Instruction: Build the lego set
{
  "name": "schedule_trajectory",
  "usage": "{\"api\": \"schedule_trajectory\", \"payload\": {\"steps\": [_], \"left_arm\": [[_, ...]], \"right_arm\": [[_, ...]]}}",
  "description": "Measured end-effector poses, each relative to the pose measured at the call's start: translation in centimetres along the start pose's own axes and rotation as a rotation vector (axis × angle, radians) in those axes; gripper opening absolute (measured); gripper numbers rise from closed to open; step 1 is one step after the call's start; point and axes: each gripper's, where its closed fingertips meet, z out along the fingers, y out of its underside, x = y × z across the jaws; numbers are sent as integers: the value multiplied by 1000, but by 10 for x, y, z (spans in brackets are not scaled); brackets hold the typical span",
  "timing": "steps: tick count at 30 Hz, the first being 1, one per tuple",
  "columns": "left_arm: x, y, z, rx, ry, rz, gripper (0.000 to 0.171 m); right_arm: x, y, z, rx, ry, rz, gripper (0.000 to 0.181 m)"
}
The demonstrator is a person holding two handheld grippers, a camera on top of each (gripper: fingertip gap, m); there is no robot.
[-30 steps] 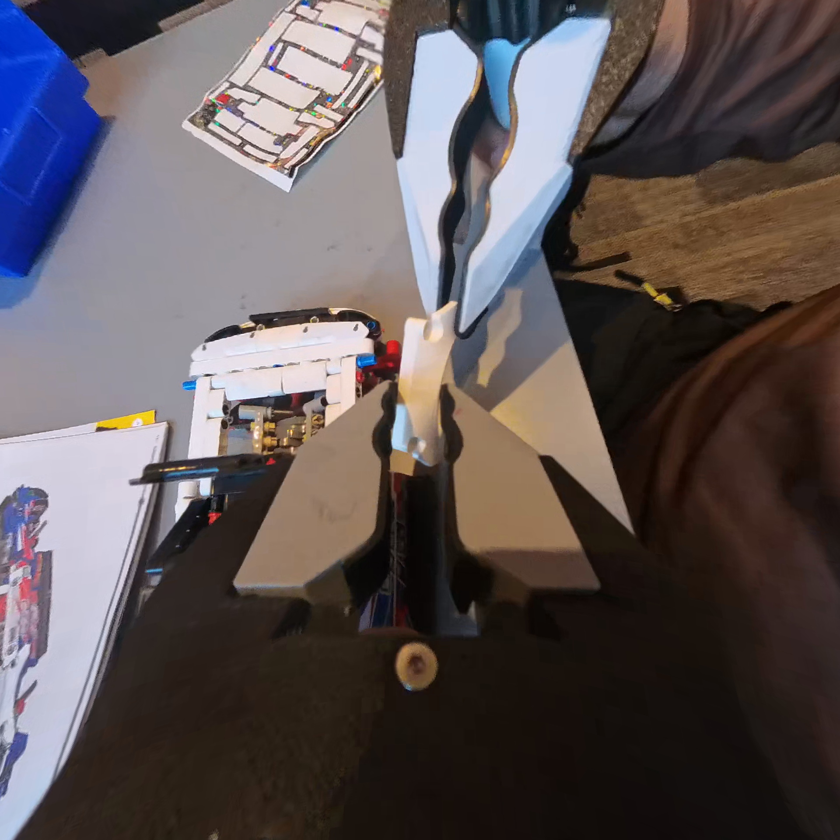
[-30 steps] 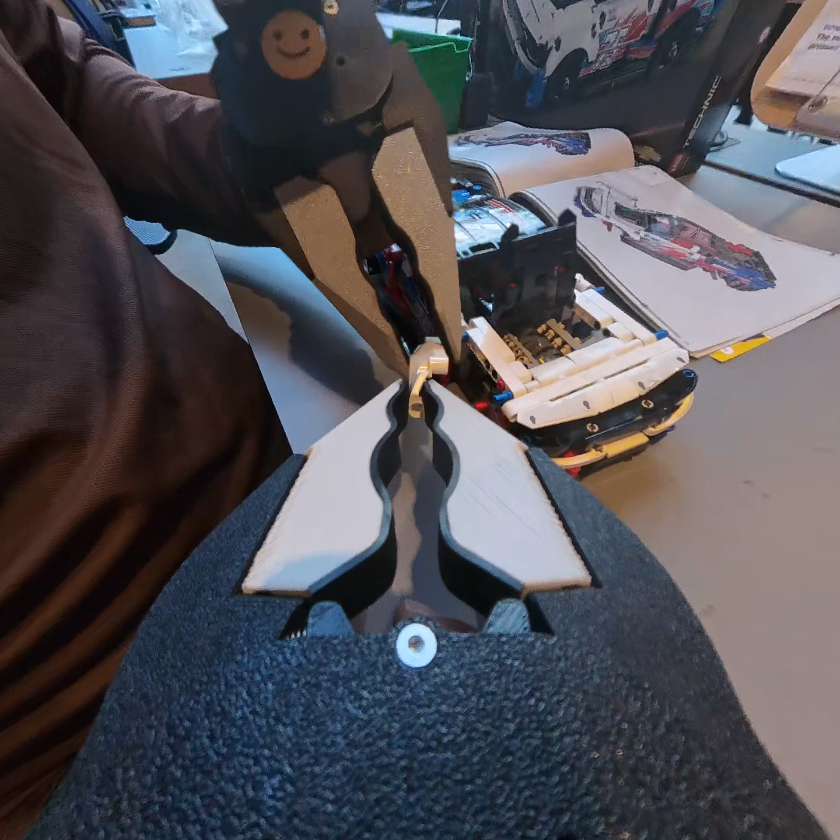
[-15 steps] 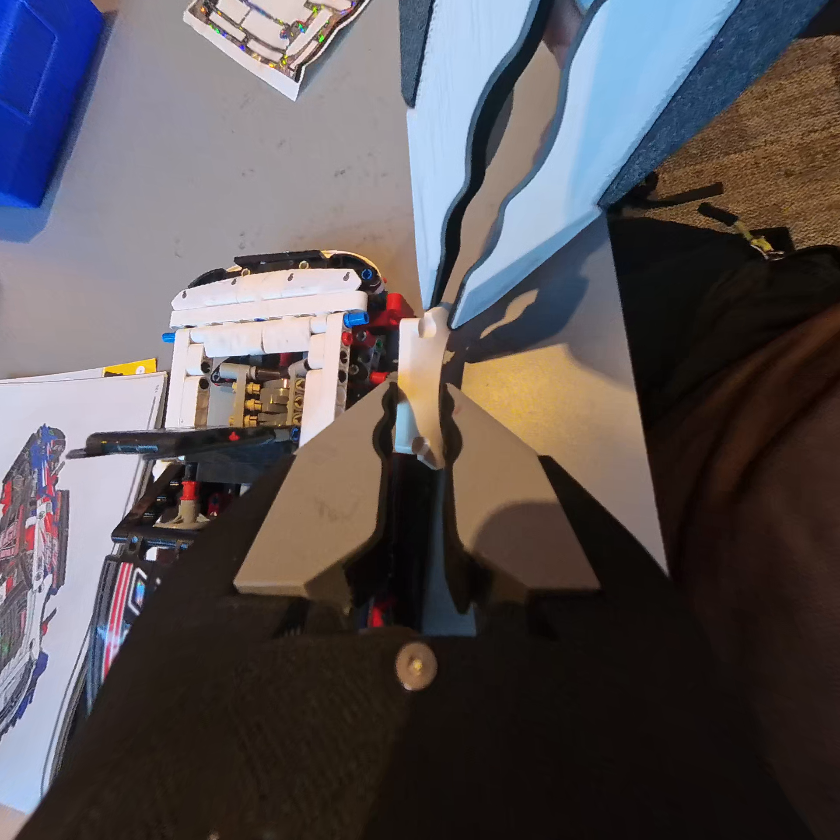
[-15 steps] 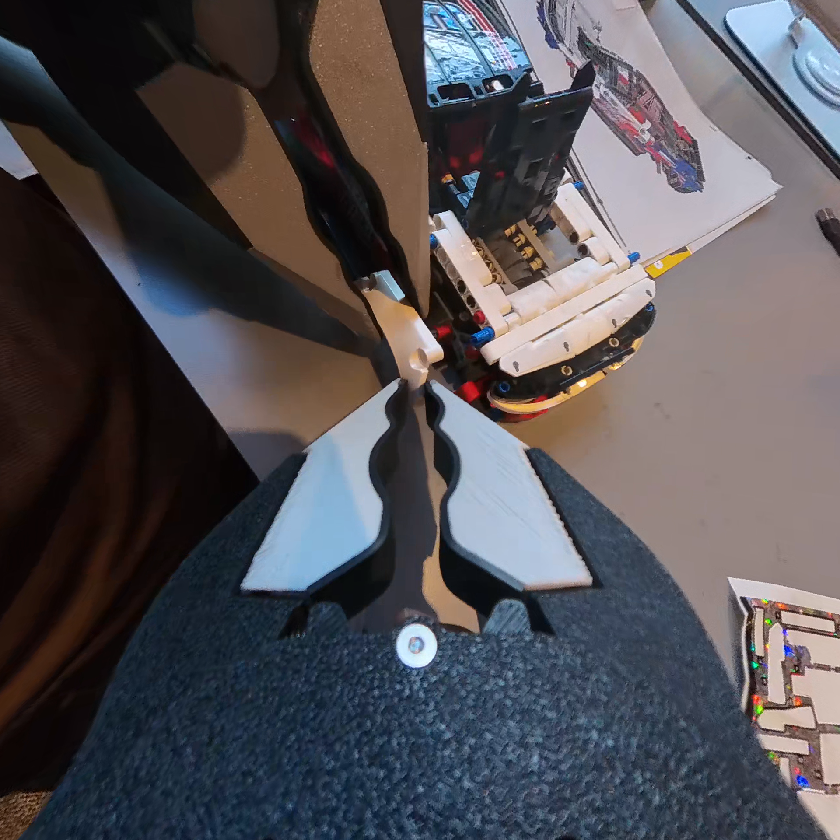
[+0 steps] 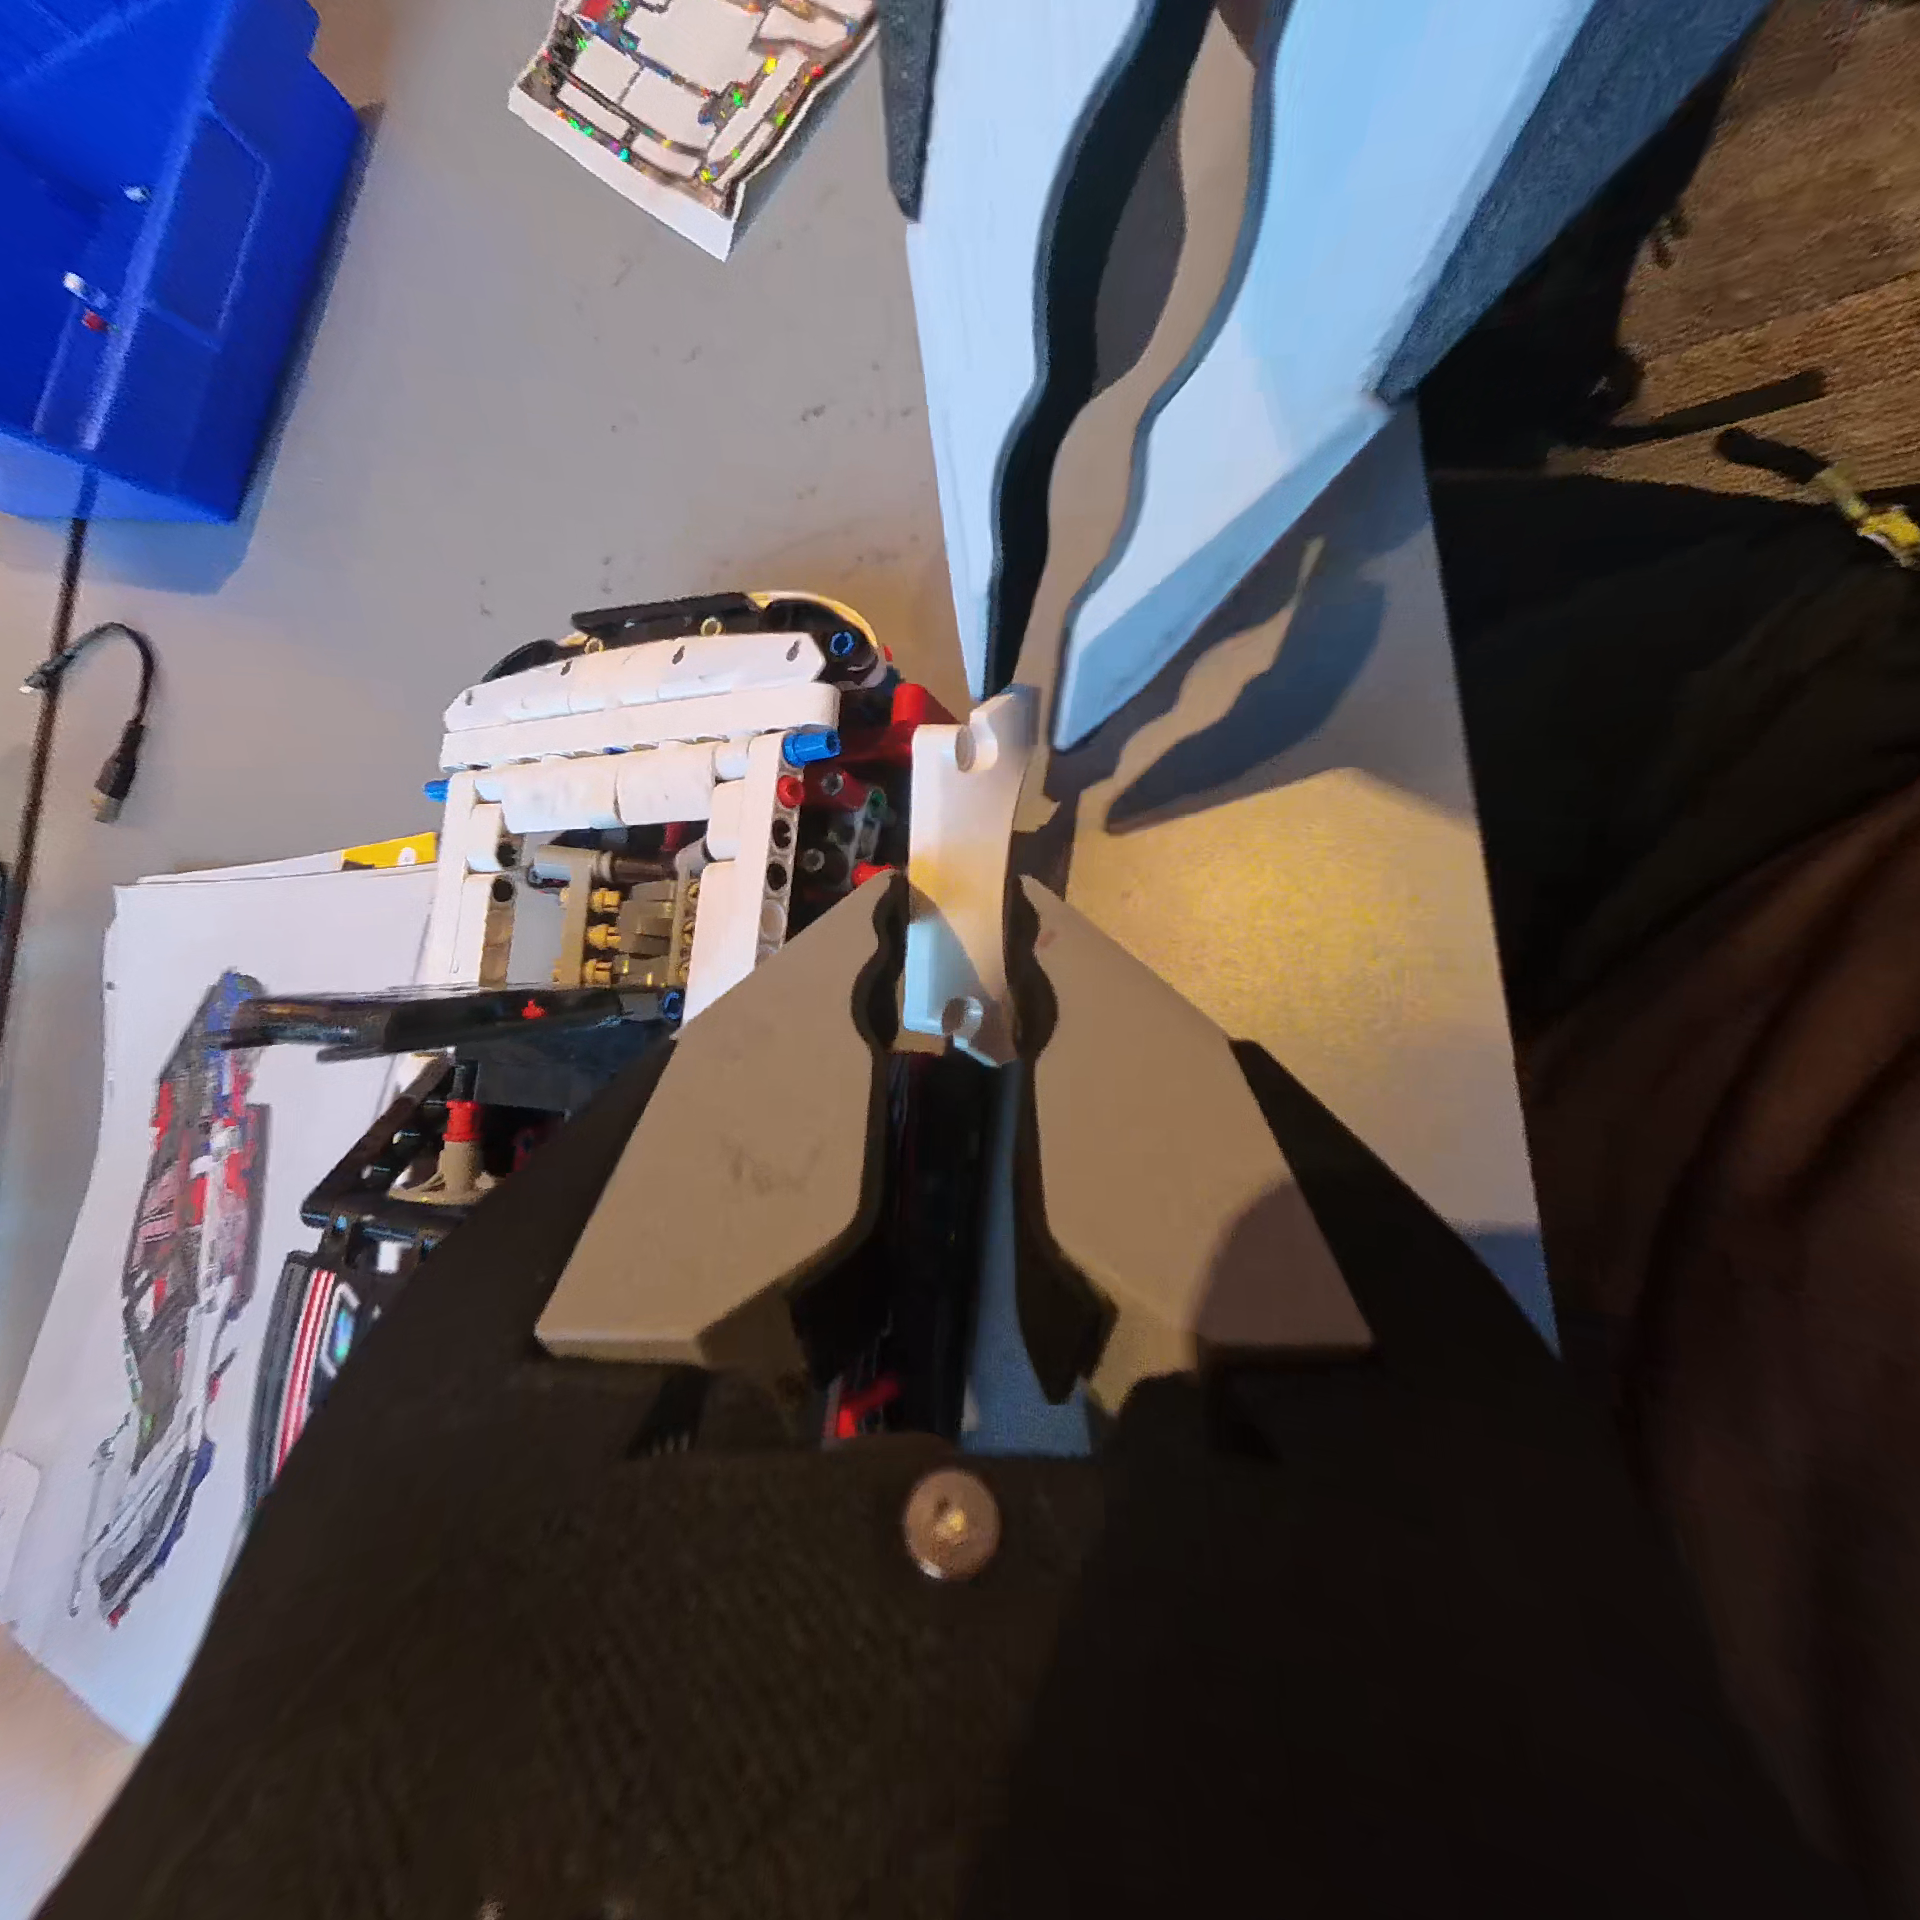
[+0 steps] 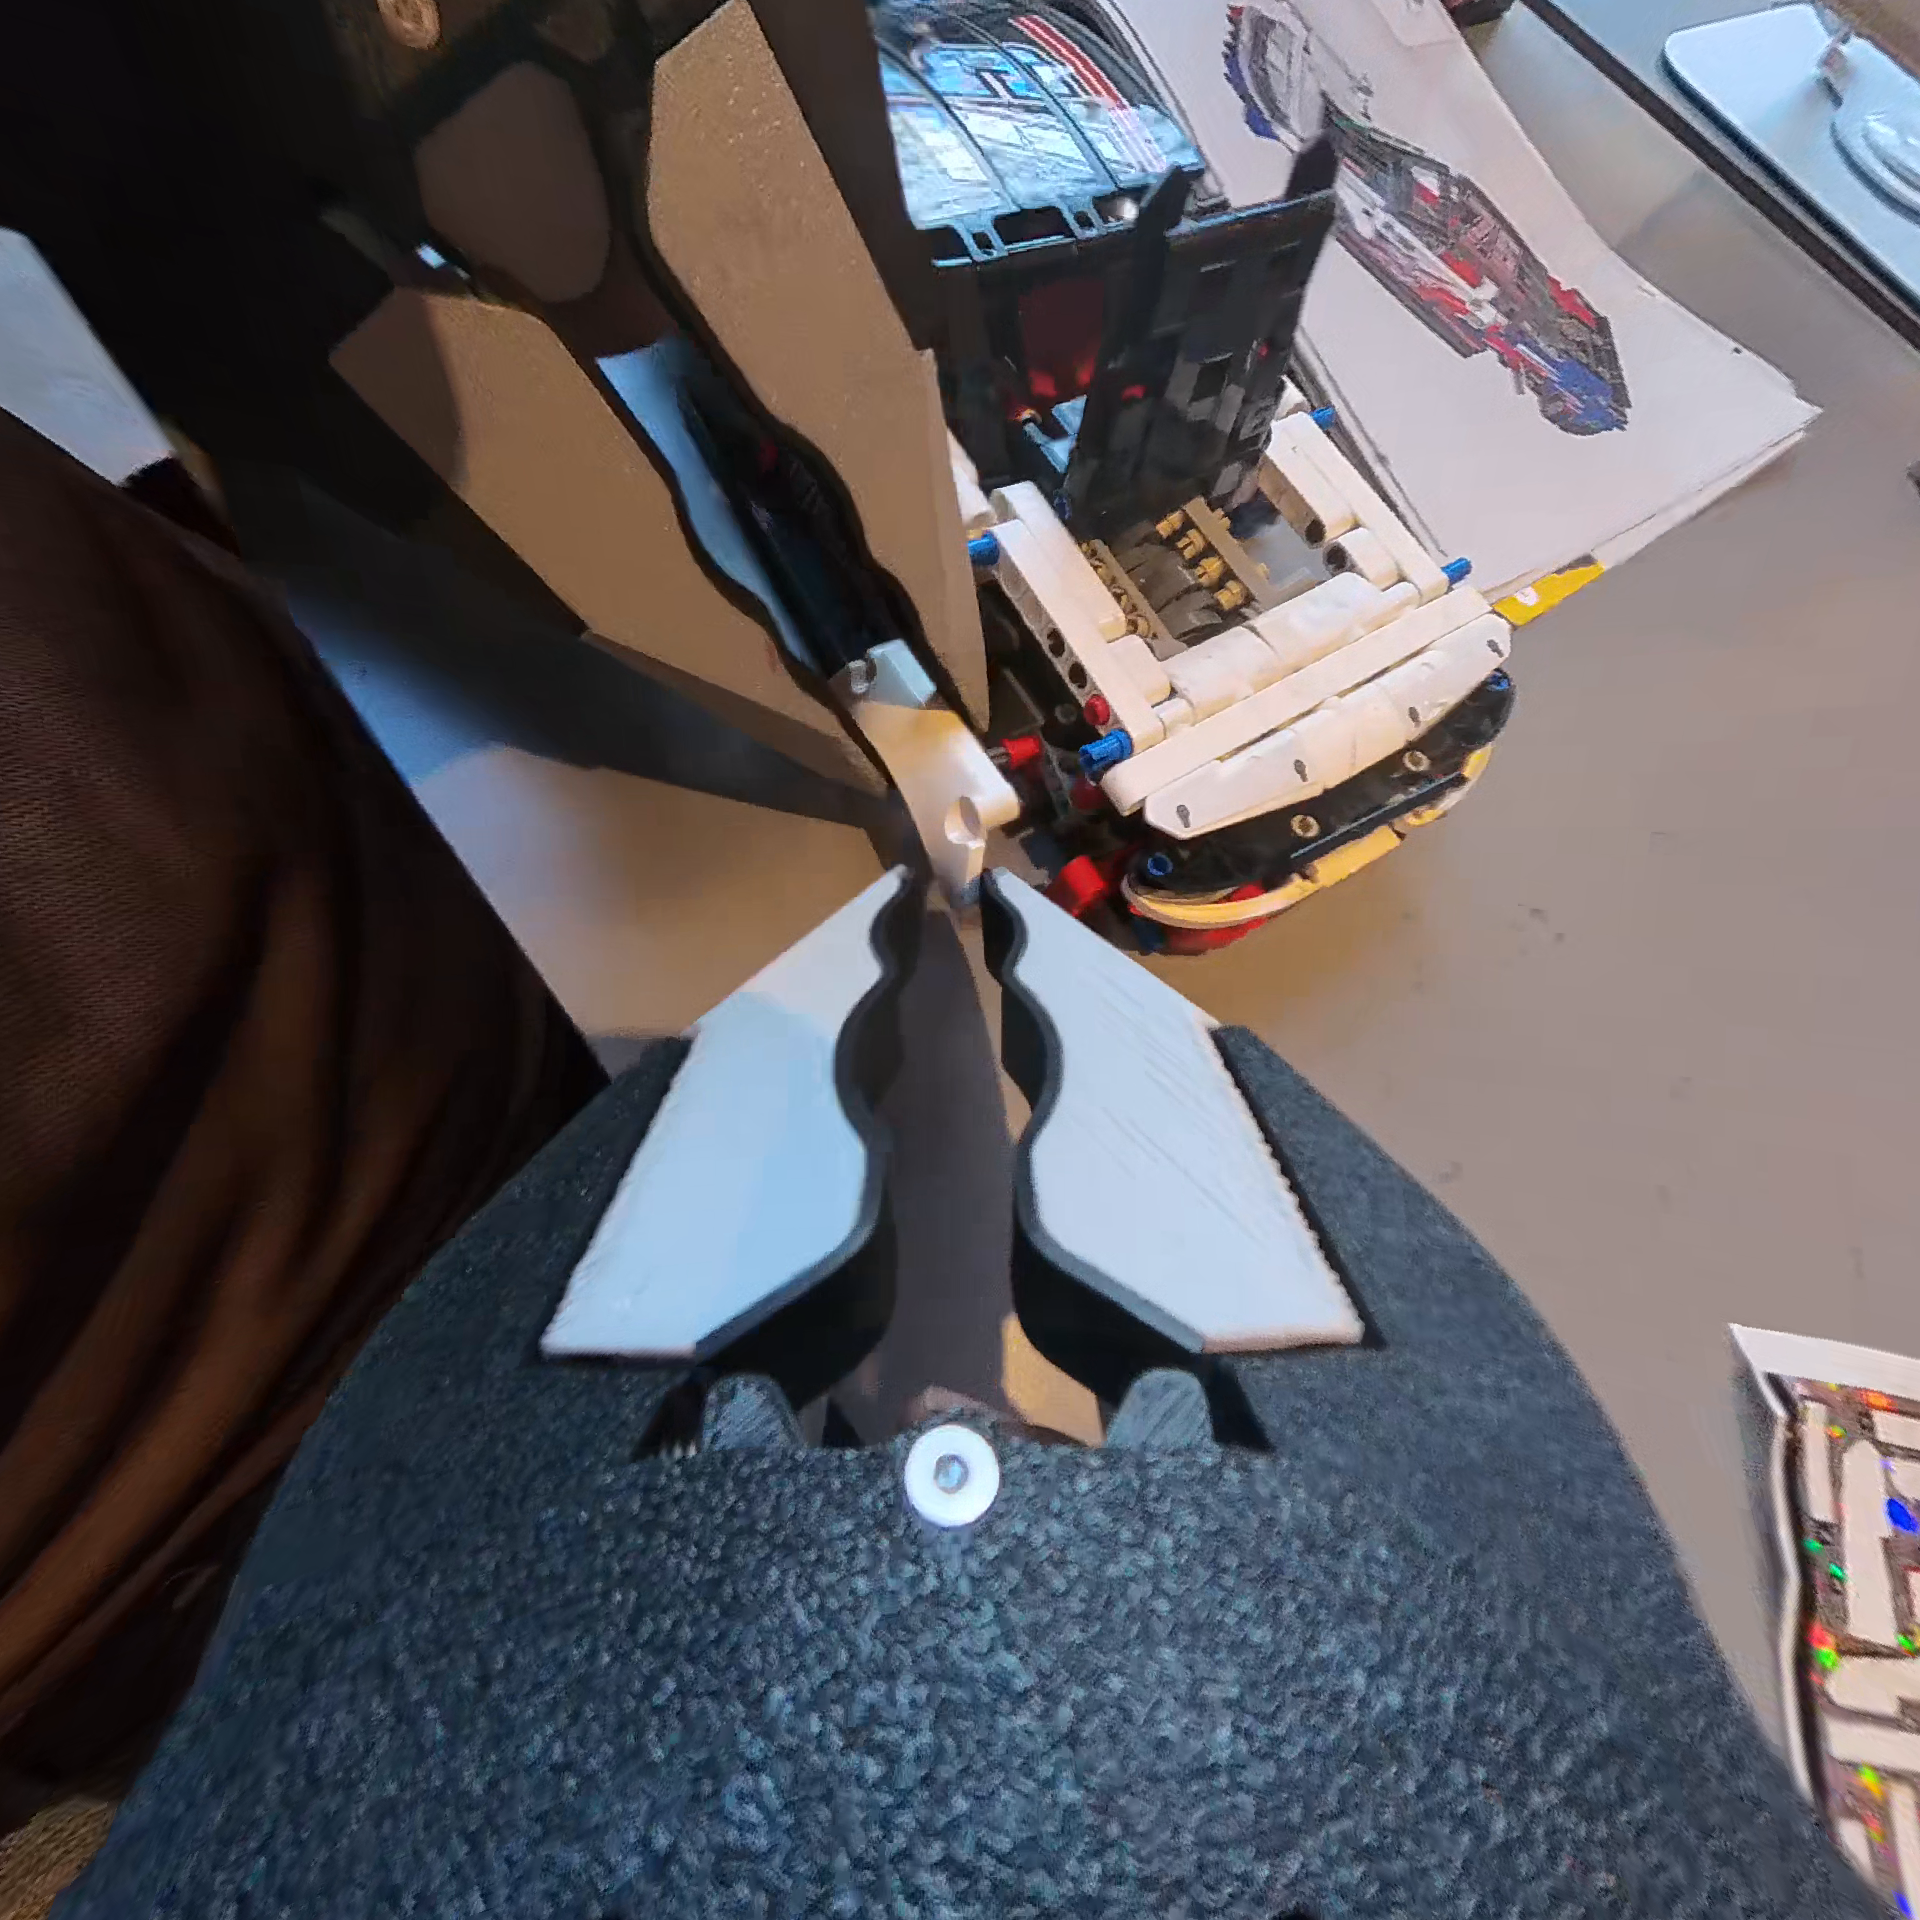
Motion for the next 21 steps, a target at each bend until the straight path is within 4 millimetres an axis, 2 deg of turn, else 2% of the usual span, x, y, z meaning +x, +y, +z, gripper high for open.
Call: {"api": "schedule_trajectory", "payload": {"steps": [3, 8, 12, 16, 21], "left_arm": [[-4, -2, -2, -12, -86, 42, 15], [-16, -4, -5, -55, -299, 166, 16], [-16, 1, -1, -120, -396, 200, 16], [-20, -5, -5, -147, -501, 233, 15], [-17, 4, -3, -170, -555, 232, 15]], "right_arm": [[-2, -2, -11, 46, -86, 6, 18], [16, -12, -25, 131, -237, 2, 25], [31, -21, -15, 115, -309, -51, 26], [26, -27, -3, 76, -376, -104, 28], [26, -35, -6, 37, -389, -186, 29]]}}
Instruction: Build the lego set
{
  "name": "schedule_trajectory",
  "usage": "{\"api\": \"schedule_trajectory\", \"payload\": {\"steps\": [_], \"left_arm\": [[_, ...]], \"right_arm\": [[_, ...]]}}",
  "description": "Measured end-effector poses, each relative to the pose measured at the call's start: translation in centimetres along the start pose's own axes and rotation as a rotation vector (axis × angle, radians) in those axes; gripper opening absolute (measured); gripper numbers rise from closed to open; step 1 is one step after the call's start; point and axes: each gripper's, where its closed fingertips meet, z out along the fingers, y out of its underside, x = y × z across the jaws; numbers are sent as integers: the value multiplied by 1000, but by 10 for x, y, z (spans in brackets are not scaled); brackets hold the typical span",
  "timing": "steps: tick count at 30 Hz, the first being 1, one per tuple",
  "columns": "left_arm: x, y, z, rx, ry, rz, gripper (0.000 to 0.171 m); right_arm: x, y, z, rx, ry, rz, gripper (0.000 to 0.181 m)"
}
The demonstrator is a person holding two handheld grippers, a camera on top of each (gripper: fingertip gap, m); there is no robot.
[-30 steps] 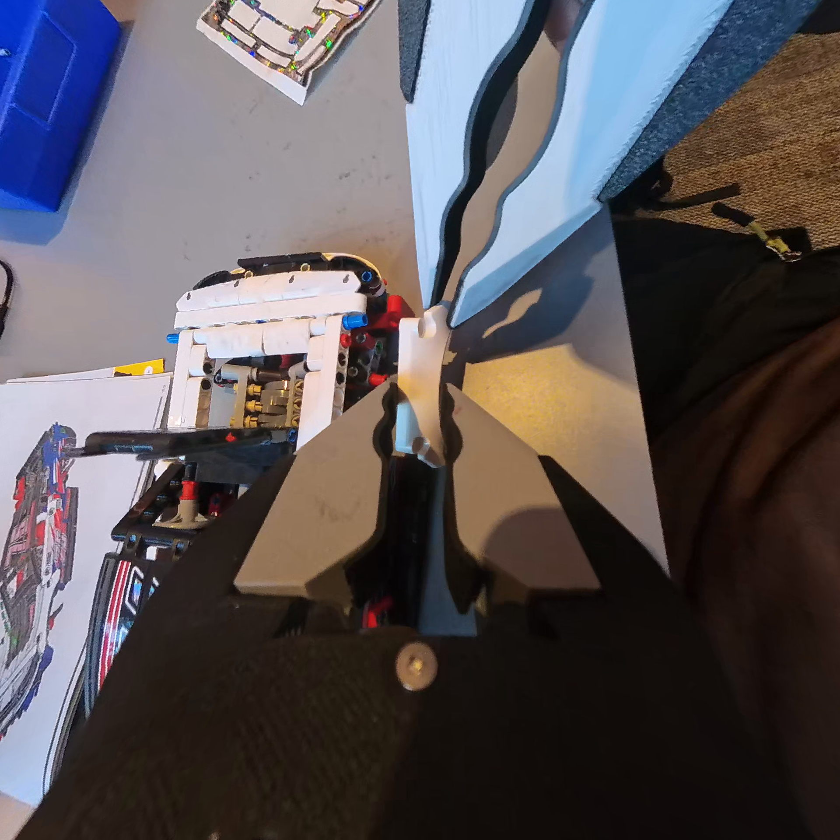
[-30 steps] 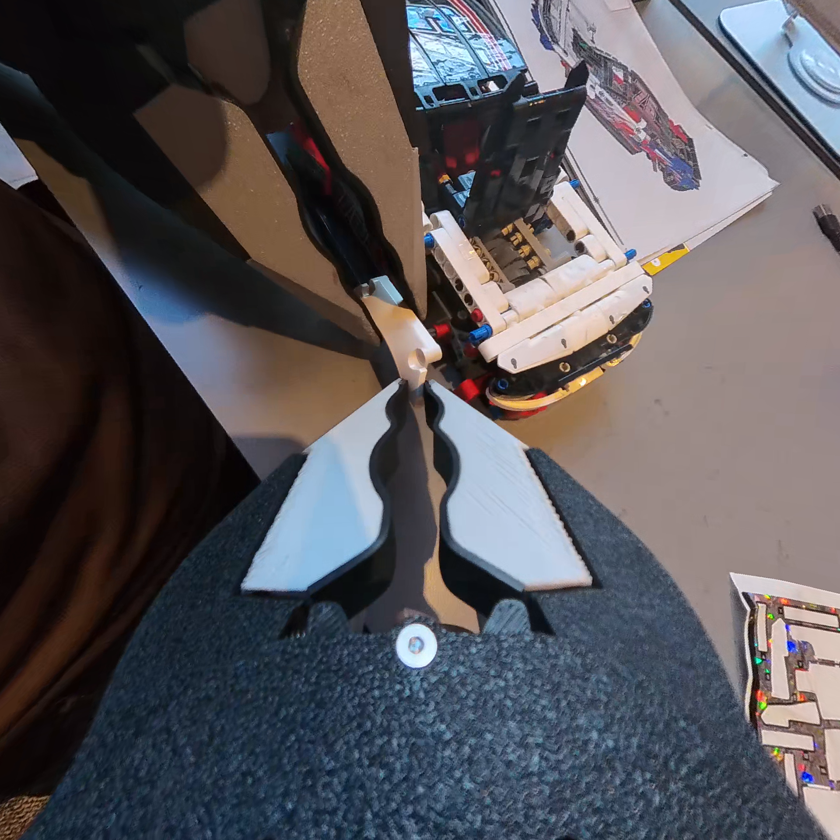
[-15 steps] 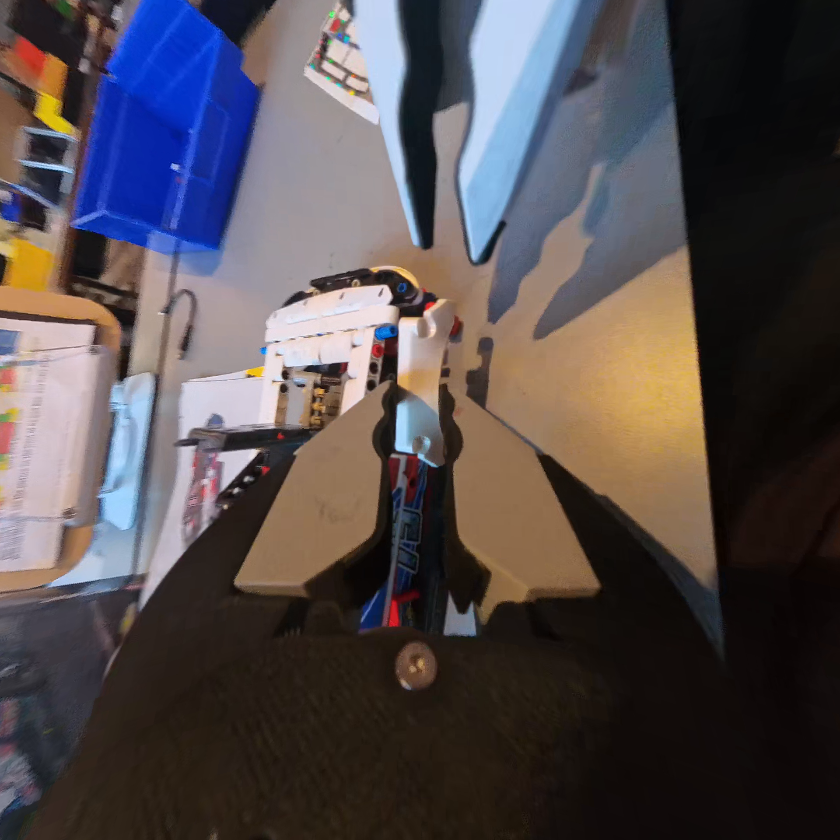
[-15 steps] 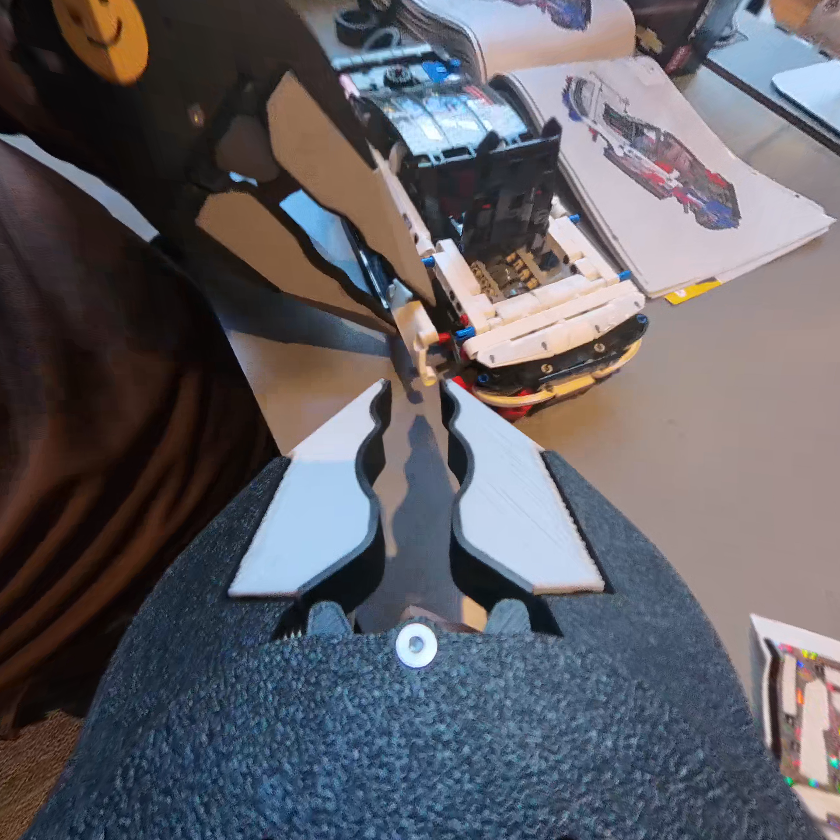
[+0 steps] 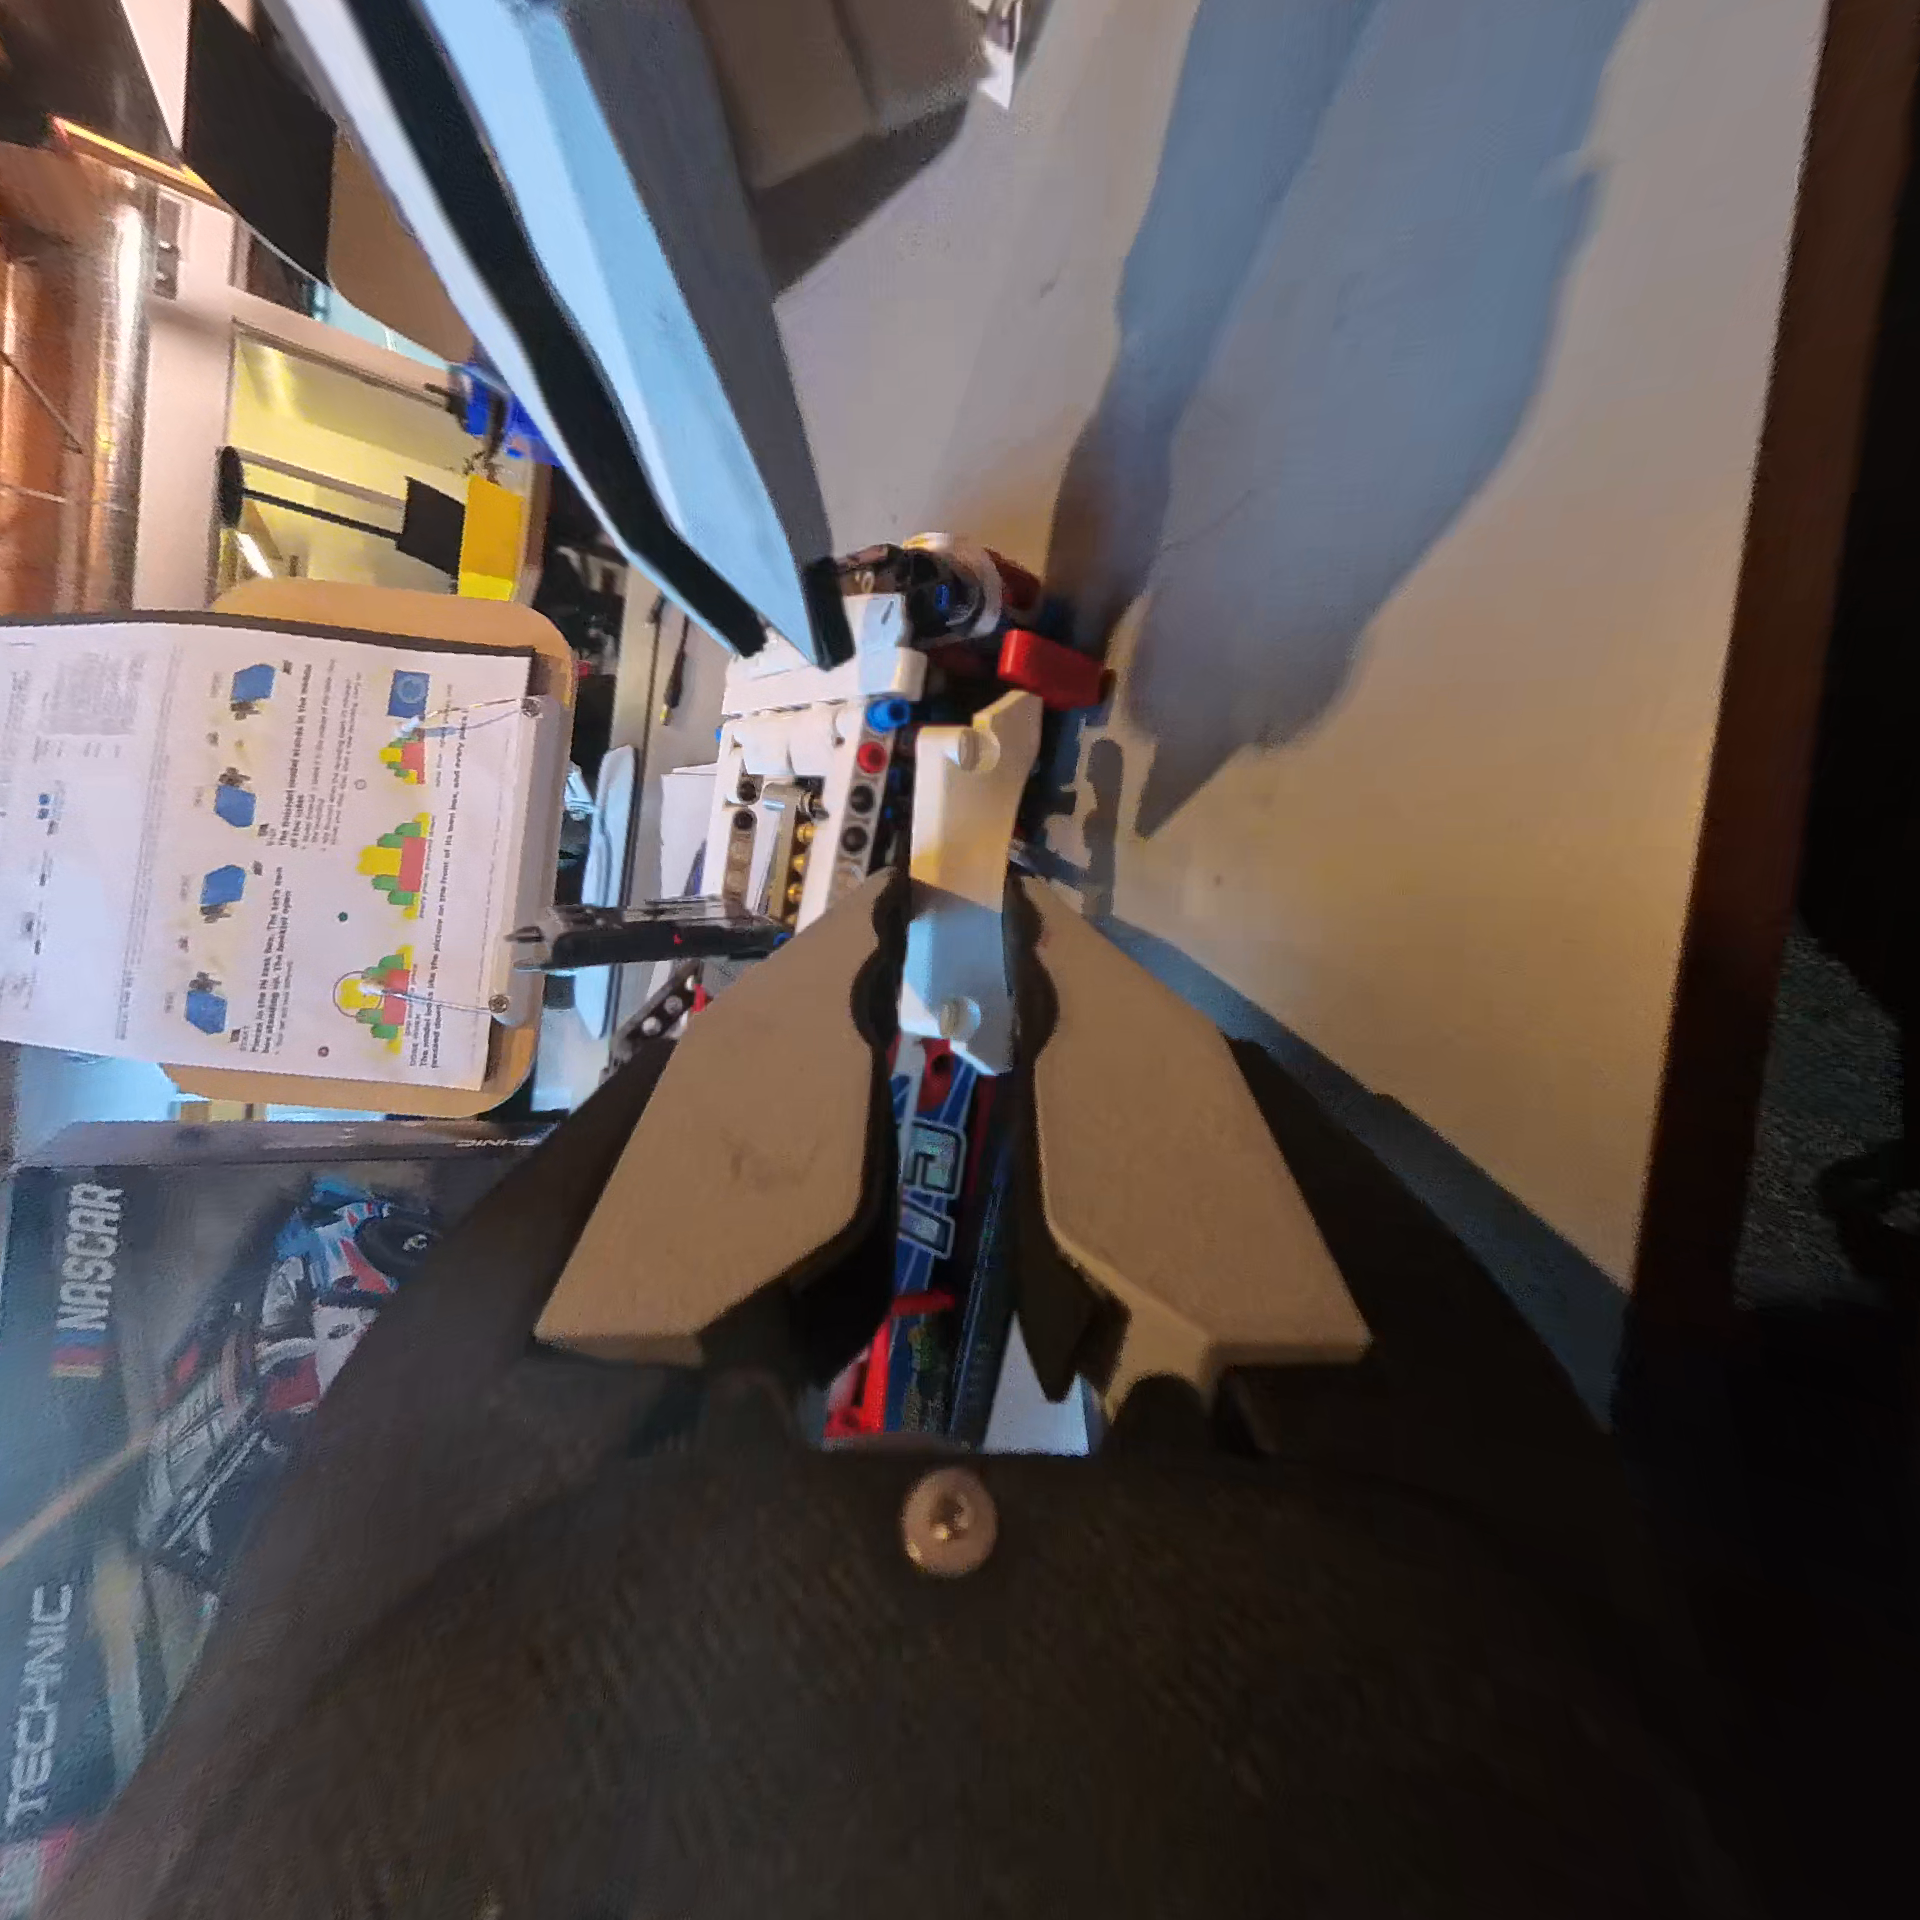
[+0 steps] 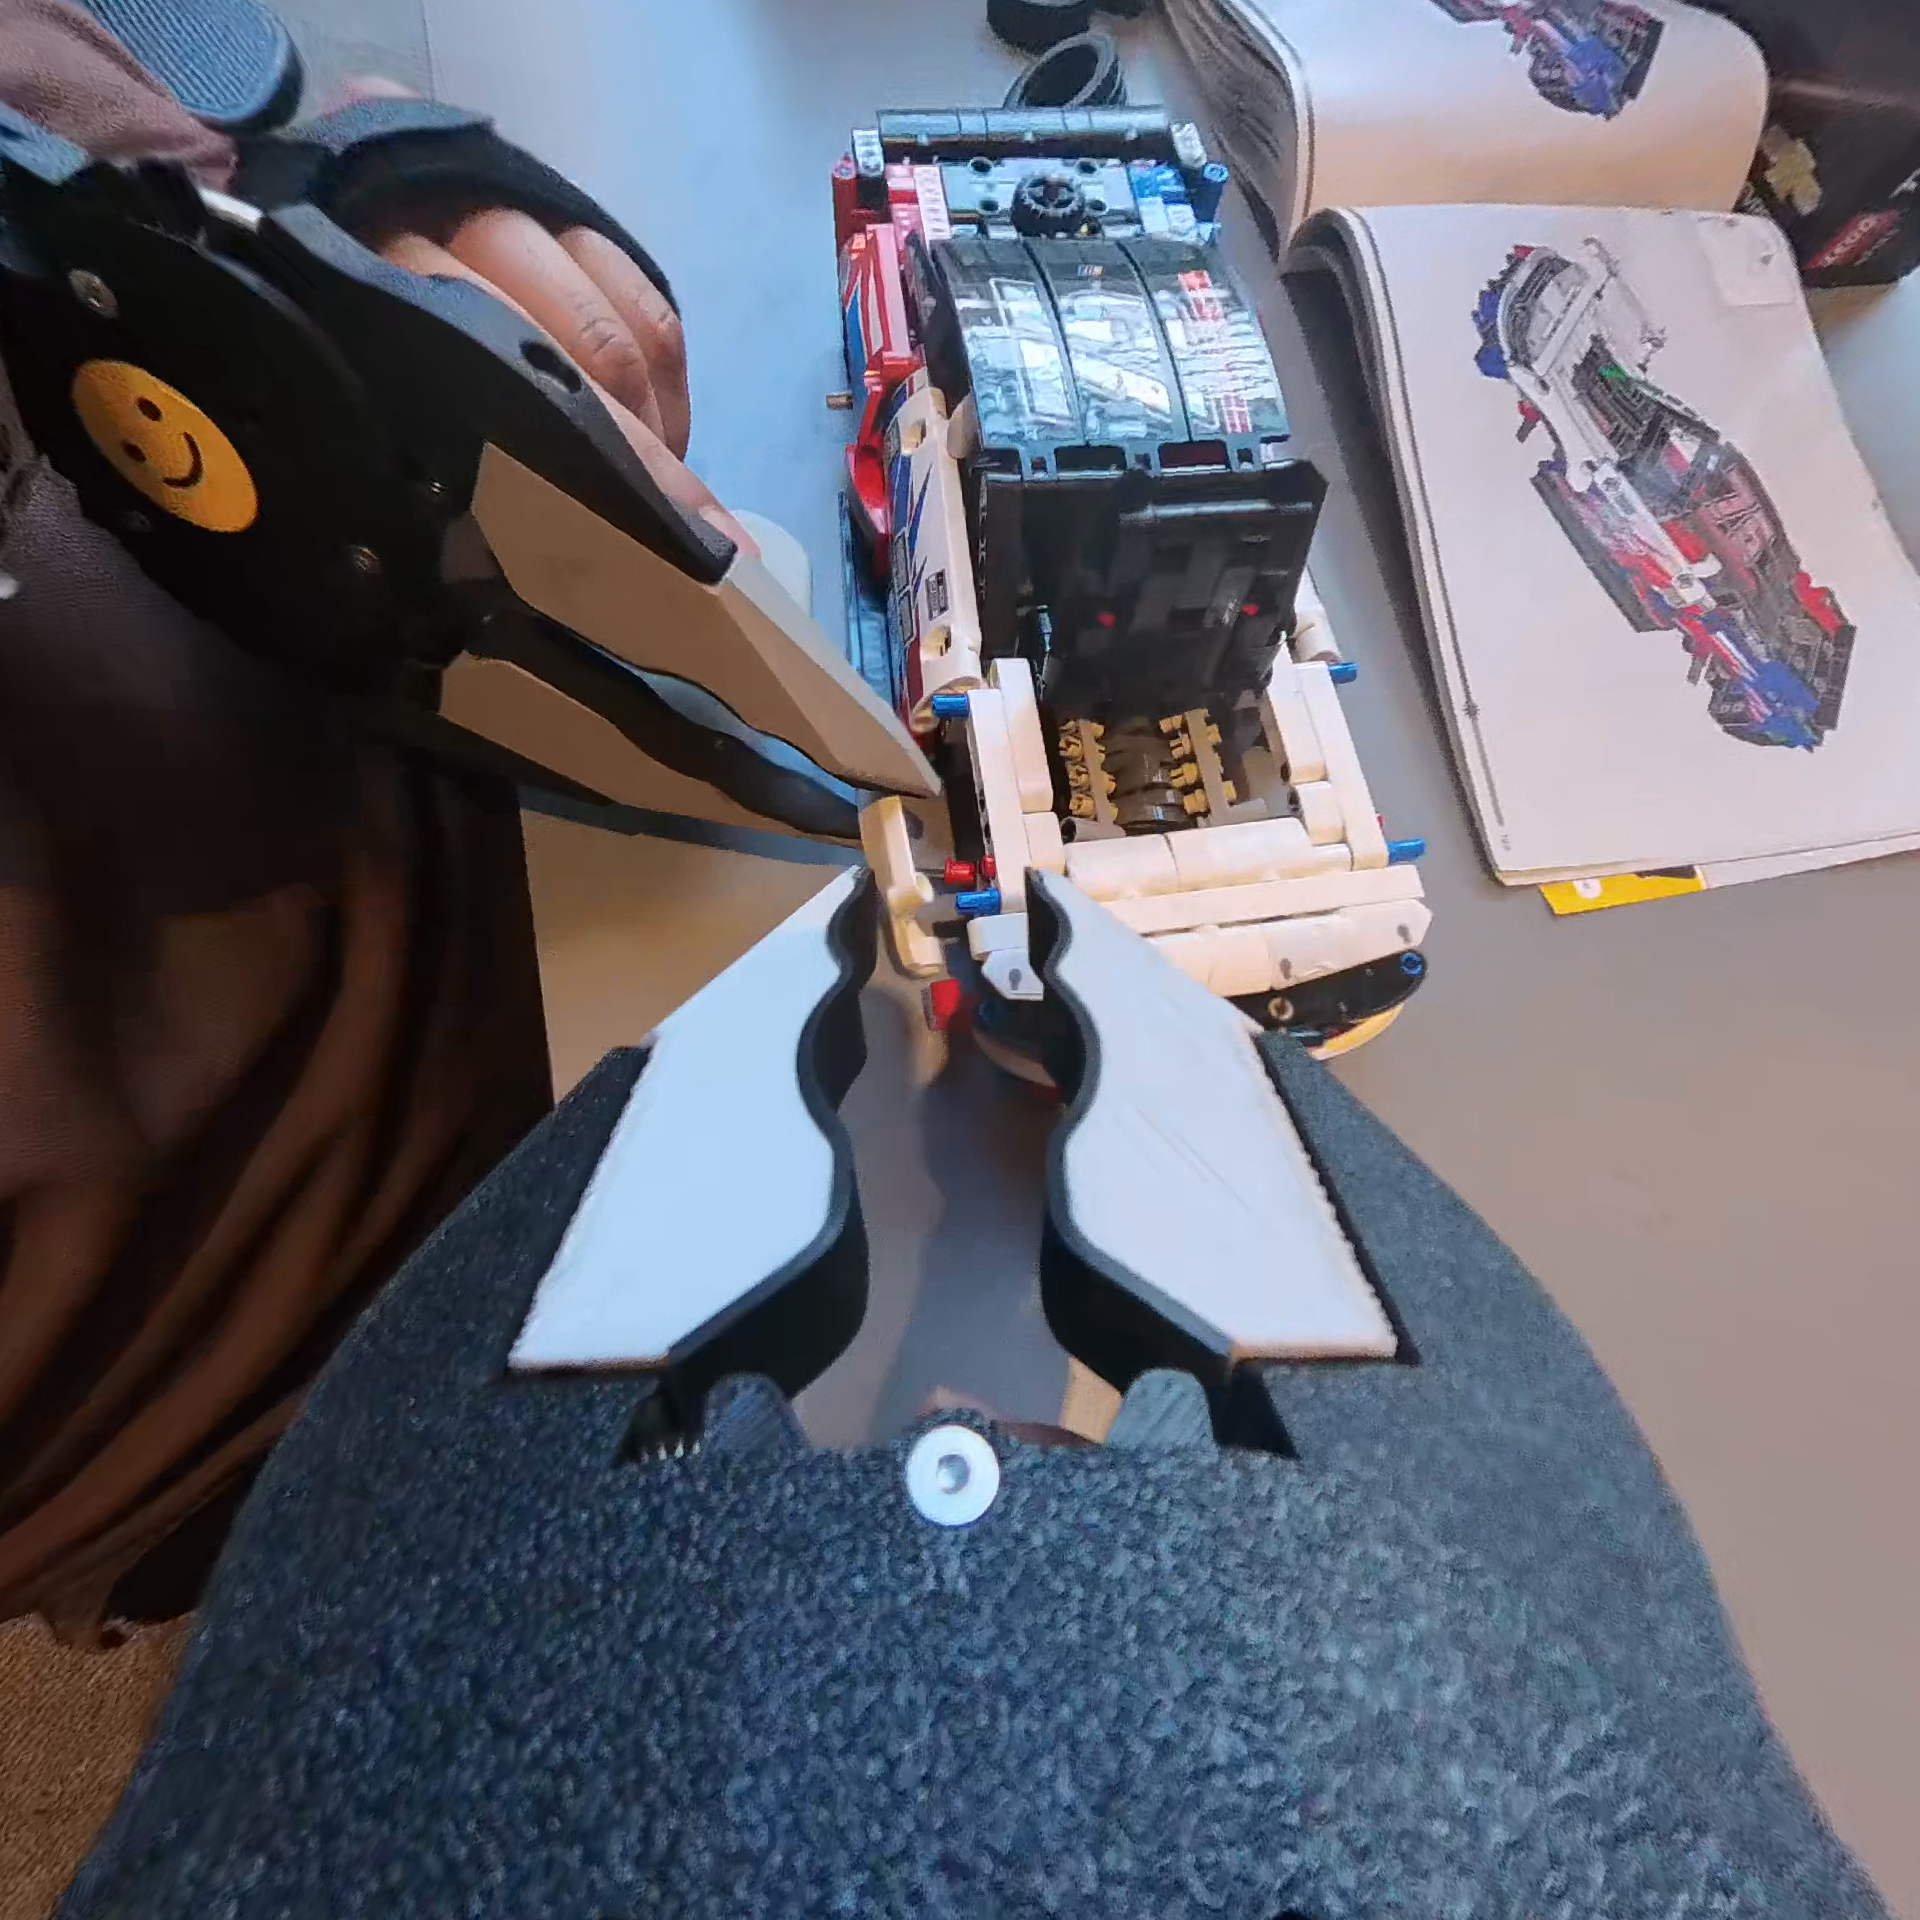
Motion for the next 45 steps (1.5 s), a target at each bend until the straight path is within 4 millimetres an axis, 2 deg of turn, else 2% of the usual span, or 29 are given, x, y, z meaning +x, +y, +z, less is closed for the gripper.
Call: {"api": "schedule_trajectory", "payload": {"steps": [7, 11, 14, 19, 26, 30, 32, 36, 40, 42, 45], "left_arm": [[0, -4, 2, 20, -79, 45, 15], [1, -4, -1, 28, -118, 99, 15], [0, -8, -1, 41, -140, 190, 15], [-4, -12, 7, 39, -154, 225, 16], [-4, -13, 7, 54, -137, 280, 15], [0, -14, 4, 98, -39, 211, 15], [1, -12, 1, 95, 15, 152, 15], [3, -16, -7, 120, 158, -4, 15], [2, -19, -10, 143, 221, -82, 15], [3, -24, -12, 162, 228, -79, 15], [5, -22, -9, 144, 229, -75, 16]], "right_arm": [[0, 4, 9, -101, -22, -79, 37], [-1, 7, 14, -159, -96, -157, 61], [3, 7, 17, -205, -122, -186, 61], [5, 15, 24, -275, -136, -262, 54], [4, 7, 30, -222, -196, -255, 51], [1, 11, 37, -228, -230, -220, 52], [5, 8, 37, -215, -163, -246, 51], [-11, -6, 22, -125, -65, -340, 46], [-20, 9, 21, -187, 48, -445, 30], [-16, 17, 25, -221, 75, -418, 18], [-17, 20, 26, -207, 31, -337, 16]]}}
